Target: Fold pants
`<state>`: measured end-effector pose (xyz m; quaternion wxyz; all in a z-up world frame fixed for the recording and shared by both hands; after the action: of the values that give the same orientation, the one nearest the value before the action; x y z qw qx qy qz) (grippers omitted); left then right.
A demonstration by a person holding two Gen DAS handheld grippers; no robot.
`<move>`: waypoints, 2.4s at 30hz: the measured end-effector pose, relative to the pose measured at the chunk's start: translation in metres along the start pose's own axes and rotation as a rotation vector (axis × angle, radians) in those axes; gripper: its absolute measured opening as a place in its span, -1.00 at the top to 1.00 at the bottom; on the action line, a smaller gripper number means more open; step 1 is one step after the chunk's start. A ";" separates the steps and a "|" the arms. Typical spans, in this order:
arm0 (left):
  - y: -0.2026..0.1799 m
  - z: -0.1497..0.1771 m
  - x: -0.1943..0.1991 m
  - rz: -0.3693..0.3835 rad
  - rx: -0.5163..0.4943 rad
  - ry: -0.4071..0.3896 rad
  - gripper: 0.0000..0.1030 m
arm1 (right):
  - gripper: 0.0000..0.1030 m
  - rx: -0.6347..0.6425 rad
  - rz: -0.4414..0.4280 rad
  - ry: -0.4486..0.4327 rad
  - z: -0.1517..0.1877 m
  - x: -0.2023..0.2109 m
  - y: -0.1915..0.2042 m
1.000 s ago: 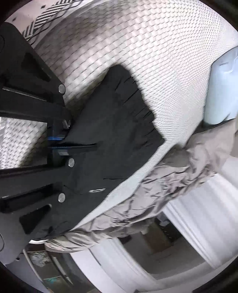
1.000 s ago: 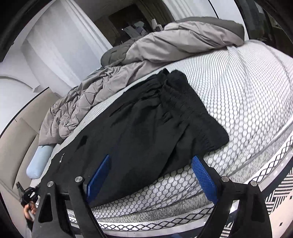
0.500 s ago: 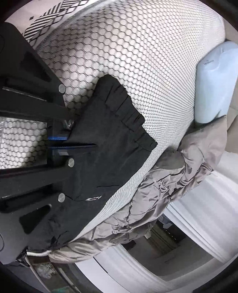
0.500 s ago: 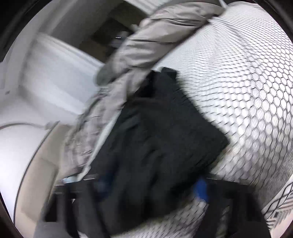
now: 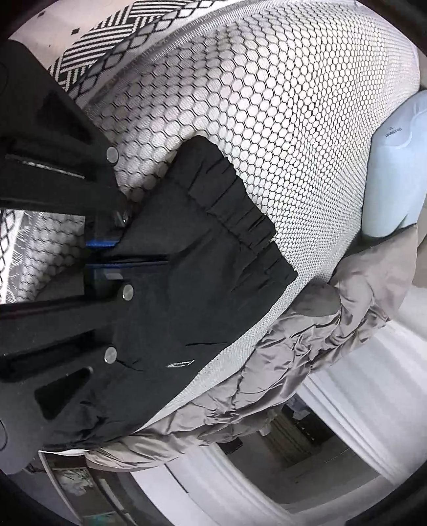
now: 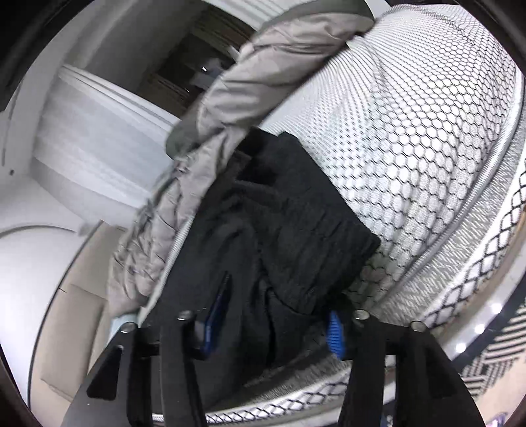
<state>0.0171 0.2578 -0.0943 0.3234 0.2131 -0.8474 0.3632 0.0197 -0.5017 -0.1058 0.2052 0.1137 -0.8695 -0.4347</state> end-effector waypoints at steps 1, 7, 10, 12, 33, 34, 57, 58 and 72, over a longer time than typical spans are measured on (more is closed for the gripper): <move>-0.001 -0.001 -0.001 -0.005 0.008 -0.007 0.98 | 0.02 -0.005 0.008 0.003 -0.001 -0.004 -0.002; -0.001 0.001 0.025 0.004 -0.015 -0.070 1.00 | 0.70 0.086 0.055 -0.024 -0.002 0.009 0.013; 0.002 0.003 0.040 0.024 -0.014 -0.082 1.00 | 0.70 0.084 0.015 -0.054 -0.003 0.029 0.024; 0.001 -0.002 0.049 0.044 -0.011 -0.090 1.00 | 0.70 0.109 0.013 -0.072 -0.004 0.039 0.033; -0.182 -0.206 -0.135 -0.092 -0.178 0.105 0.32 | 0.14 0.200 0.219 -0.003 -0.206 -0.204 0.130; -0.182 -0.211 -0.149 -0.145 -0.195 0.126 0.20 | -0.01 0.218 0.268 -0.003 -0.214 -0.219 0.129; -0.202 -0.042 -0.120 0.074 -0.123 0.282 -0.09 | -0.76 0.304 0.087 0.086 -0.044 -0.163 0.195; -0.200 -0.036 -0.123 0.084 -0.103 0.297 -0.09 | -0.76 0.291 0.072 0.091 -0.038 -0.160 0.193; -0.203 -0.060 -0.136 0.133 -0.092 0.163 1.00 | -0.76 0.219 0.040 0.086 -0.027 -0.150 0.134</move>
<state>0.2567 0.1892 -0.0610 0.3758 0.1111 -0.8464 0.3606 0.1632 -0.3845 -0.0230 0.2374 0.1367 -0.9043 -0.3274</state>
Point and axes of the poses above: each gripper's, at about its wrist camera, not at the fingertips, and x roughly against the way its jaws point, y to its left, z to its underside, the point moved 5 cm from there along -x, roughly the way its jaws point, and after that the axes turned 10 degrees about -z, right-handed, at the moved point
